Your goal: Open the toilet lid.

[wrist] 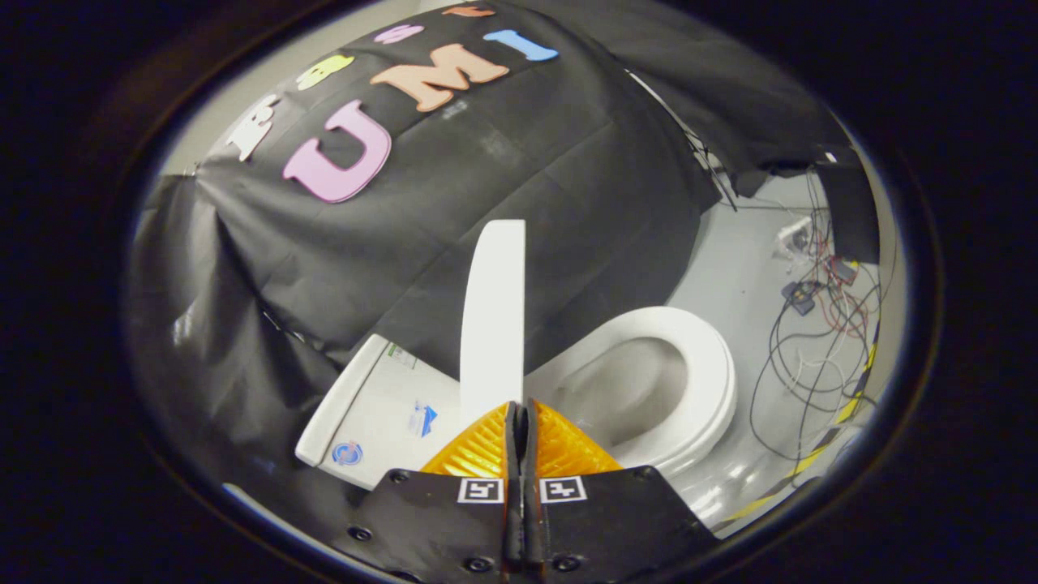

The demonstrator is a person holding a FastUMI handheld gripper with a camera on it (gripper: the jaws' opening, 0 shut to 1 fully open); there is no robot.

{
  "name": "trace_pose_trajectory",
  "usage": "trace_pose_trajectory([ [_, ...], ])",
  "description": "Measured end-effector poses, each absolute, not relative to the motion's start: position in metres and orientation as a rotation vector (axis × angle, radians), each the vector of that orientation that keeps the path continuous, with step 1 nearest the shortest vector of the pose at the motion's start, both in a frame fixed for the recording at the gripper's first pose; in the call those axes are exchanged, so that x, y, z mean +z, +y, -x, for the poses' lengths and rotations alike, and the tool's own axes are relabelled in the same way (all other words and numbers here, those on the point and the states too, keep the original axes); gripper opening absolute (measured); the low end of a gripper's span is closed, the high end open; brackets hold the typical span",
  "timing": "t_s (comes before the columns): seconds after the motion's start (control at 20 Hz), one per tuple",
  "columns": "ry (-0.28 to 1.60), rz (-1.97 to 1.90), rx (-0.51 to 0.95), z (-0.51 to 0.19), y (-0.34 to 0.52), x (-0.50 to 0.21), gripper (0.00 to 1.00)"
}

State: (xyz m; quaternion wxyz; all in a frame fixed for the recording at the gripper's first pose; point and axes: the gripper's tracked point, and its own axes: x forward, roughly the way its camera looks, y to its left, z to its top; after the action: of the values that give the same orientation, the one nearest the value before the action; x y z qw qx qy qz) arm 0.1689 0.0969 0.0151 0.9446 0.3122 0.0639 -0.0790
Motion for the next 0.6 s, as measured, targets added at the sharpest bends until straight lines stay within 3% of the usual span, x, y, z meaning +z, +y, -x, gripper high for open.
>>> trace_pose_trajectory([
  [0.6,0.099,-0.447,-0.135,-0.177,0.155,0.053,0.02],
])
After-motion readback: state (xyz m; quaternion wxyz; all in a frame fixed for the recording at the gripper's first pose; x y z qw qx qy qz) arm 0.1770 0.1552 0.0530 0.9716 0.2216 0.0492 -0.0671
